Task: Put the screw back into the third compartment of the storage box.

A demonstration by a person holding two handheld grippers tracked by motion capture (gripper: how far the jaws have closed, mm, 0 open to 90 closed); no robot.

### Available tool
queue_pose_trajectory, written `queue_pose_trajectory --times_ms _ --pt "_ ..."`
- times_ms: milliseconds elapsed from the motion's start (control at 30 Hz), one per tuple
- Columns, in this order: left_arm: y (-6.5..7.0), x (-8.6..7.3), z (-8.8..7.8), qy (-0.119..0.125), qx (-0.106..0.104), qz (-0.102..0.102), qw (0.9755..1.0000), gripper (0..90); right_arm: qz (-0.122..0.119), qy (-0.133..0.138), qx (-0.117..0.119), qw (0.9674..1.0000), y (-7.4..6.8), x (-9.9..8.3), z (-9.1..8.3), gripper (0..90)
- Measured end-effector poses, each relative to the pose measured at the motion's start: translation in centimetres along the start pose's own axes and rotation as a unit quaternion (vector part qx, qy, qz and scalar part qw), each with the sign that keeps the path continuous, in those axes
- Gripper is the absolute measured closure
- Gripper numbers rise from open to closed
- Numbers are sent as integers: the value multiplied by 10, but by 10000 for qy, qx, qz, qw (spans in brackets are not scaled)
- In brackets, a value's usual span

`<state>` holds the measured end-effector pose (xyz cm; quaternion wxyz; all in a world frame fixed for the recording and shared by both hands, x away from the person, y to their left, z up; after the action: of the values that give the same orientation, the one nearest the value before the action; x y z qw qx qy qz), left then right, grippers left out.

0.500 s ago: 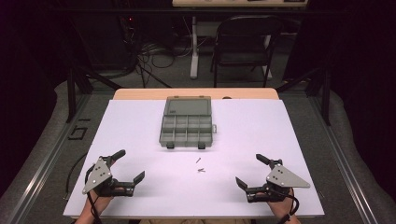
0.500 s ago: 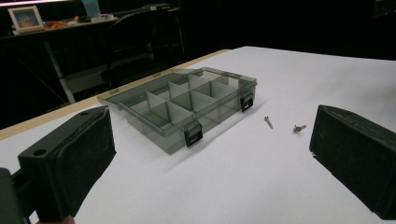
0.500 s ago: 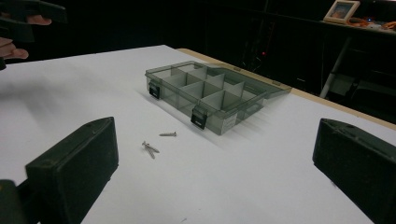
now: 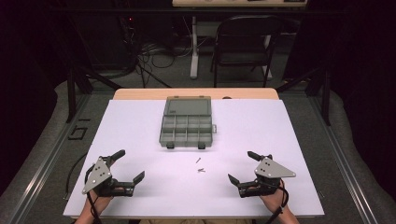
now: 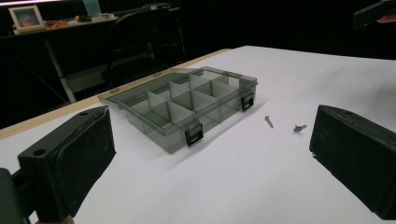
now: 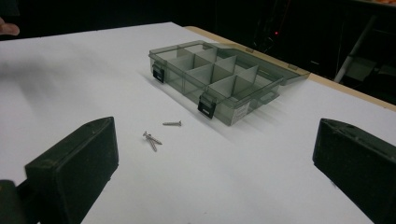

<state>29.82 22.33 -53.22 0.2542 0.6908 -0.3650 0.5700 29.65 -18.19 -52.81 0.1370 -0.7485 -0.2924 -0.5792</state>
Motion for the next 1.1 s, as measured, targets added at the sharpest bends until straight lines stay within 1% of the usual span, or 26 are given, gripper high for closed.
queue_pose_trajectory --times_ms 67,100,133,167,267,300,367,400,433,467,533,567,600,633,667,700,733,800,833,867,933,967,1000,1033,1067,1100 --pt "0 0 0 -10 -2 11 10000 0 -25 -39 39 10000 0 1 6 0" --pt "0 0 0 -10 -2 11 10000 0 -25 -39 39 10000 0 1 6 0" --pt "0 0 0 -7 4 6 10000 0 -38 -81 40 10000 0 3 13 0" --pt "-1 0 0 -4 6 9 10000 0 -38 -81 40 10000 0 3 13 0" --pt "-1 0 -1 4 -4 26 10000 0 -79 -232 96 9997 0 7 24 0" --pt "-1 0 -1 4 -4 26 10000 0 -79 -232 96 9997 0 7 24 0" --pt "0 0 -2 21 5 5 10000 0 -137 -389 153 9990 -2 8 31 0" --pt "-1 0 -2 24 8 3 10000 0 -162 -561 275 9979 -6 8 38 15" --pt "-1 0 -2 29 9 -1 10000 0 -162 -561 275 9979 -6 8 38 15" --pt "-1 0 -2 12 -2 -11 10000 0 -221 -737 401 9962 -10 7 45 37" --pt "0 0 -1 11 -18 10 10000 0 -305 -865 497 9945 -14 7 51 30" --pt "0 0 -1 11 -18 10 10000 0 -305 -865 497 9945 -14 7 51 30" --pt "0 0 -1 9 -25 21 10000 0 -384 -1025 584 9923 -19 7 58 4" --pt "0 0 -1 6 -34 29 10000 0 -384 -1025 584 9923 -19 7 58 4" --pt "0 1 -2 16 -34 29 10000 0 -490 -1200 671 9893 -23 7 65 0" --pt "0 1 -2 16 -34 29 10000 0 -490 -1200 671 9893 -23 7 65 0" --pt "0 1 -2 10 -43 20 10000 0 -558 -1317 747 9869 -28 8 71 0" --pt "0 1 -2 22 -43 6 10000 0 -618 -1390 804 9851 -31 10 76 0" --pt "0 1 -2 32 -32 1 10000 0 -618 -1390 804 9851 -31 10 76 0" --pt "0 1 -2 33 -33 4 10000 0 -650 -1431 839 9840 -33 10 78 0" --pt "0 1 -2 24 -49 2 10000 0 -733 -1593 920 9802 -38 13 86 0" --pt "0 1 -2 24 -49 2 10000 0 -733 -1593 920 9802 -38 13 86 0" --pt "0 1 -2 15 -57 13 10000 0 -815 -1708 965 9772 -41 13 91 0" --pt "0 1 -2 15 -57 13 10000 0 -815 -1708 965 9772 -41 13 91 0" --pt "0 1 -2 19 -55 6 10000 0 -806 -1776 992 9758 -43 13 92 0" --pt "0 1 -2 16 -57 14 10000 0 -859 -1819 1019 9742 -44 14 94 0"
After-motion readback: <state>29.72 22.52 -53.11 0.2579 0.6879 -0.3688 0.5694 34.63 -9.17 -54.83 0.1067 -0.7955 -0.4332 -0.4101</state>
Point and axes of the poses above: each handheld gripper's, and its own axes: z roughly forward along the jaws, x roughly out of its top, y roughly to its right, the point moved 5 cm from there along z, roughly forward along the jaws, and after that the axes turned 8 degrees about -x, right-handed, at the moved point
